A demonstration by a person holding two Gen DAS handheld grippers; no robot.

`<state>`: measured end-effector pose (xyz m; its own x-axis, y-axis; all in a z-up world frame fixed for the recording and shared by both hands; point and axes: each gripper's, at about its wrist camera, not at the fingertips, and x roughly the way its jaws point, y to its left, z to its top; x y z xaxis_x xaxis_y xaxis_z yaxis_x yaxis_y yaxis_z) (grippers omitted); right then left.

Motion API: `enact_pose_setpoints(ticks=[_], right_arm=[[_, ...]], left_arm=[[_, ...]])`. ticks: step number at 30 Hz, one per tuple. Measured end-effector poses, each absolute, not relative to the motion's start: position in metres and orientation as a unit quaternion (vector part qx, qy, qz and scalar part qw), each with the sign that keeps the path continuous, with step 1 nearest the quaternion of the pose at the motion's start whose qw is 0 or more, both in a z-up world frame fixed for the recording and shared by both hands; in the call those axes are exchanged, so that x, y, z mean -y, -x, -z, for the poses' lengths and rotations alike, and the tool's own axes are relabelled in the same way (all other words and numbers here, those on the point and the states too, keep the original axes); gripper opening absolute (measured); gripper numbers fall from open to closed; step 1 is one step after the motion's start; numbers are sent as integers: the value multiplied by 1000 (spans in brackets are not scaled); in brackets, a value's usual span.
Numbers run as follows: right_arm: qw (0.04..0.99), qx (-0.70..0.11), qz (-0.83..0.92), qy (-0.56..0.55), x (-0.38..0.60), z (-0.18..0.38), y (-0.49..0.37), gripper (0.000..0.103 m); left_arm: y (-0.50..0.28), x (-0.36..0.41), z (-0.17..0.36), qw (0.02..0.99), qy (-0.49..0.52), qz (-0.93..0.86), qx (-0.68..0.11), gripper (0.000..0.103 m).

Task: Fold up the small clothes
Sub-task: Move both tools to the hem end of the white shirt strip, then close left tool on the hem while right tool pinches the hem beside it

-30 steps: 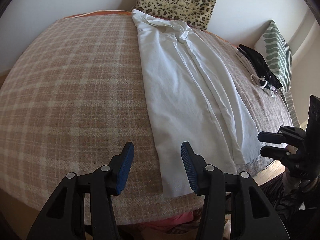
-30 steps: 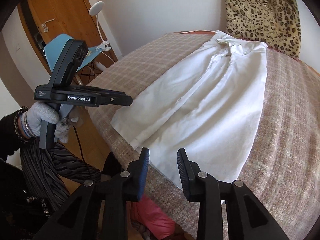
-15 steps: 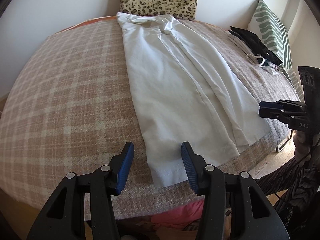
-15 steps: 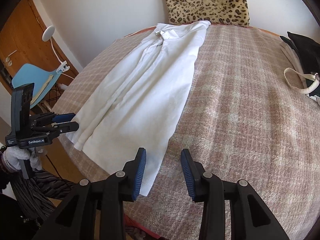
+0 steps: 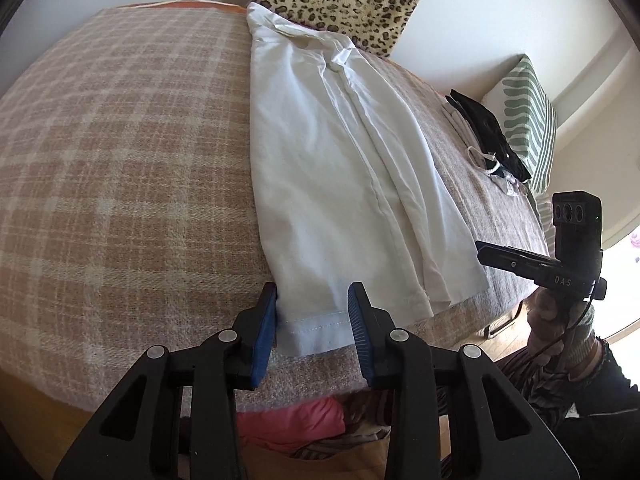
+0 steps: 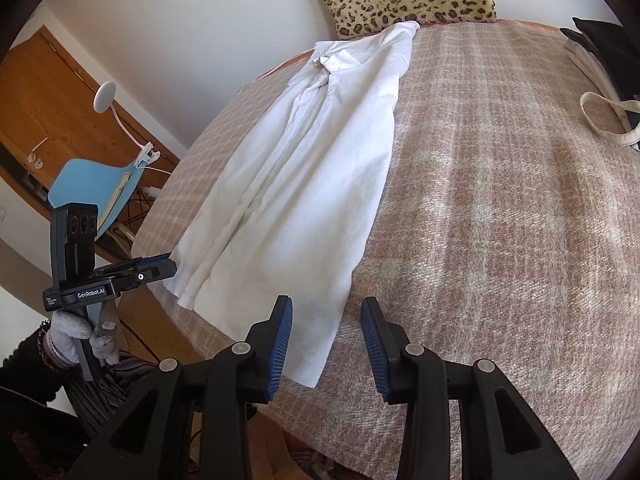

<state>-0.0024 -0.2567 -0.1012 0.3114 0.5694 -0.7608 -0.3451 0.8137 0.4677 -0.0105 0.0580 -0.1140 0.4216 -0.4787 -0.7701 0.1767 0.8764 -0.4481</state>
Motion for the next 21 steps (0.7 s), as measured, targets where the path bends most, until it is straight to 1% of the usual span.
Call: enact_pose_setpoints(ticks=[1,3,4,5,6,9,12,15,16,17,18,19,20,21], right_arm=[[801,-514,-285,-113,259,102,3,37],[795,-519,-290,-122,262,104,3,38],[792,-520,-295,-125,264,106,2,40],[789,-522,-299,-127,265,106,3,43],[787,-523,-302,-129,265,106,3,44],[785,-525,-298,-138,269,108,5,45],[787,-527,-289,-142,278,108,8,45],[779,-528,-302,-155,280,111,9,53],[779,-527,-306,-150,278,111,9,53],[780,-527,-307,-141,274,110,9,47],[781,-526,-308,-135,271,110,9,39],[773,-533,-317,-136,267,114,8,21],[765,-540,-322,-138,263,118,9,16],[771,-535,-319,-131,259,118,10,13]], left_arm=[[11,-59,114,829,157,195,-500,29],[9,-63,116,820,177,203,-504,15],[9,-64,117,817,187,203,-506,15],[9,-65,118,817,189,202,-506,12],[10,-65,118,817,187,203,-506,8],[12,-65,115,818,192,208,-502,5],[14,-70,112,819,201,212,-493,4],[13,-66,114,819,194,215,-495,4],[12,-64,114,819,191,215,-496,4],[13,-64,113,820,188,216,-496,4],[13,-63,112,821,187,217,-494,4],[13,-63,111,821,187,219,-493,4],[13,-63,110,822,186,220,-492,4],[13,-62,109,823,186,220,-490,4]])
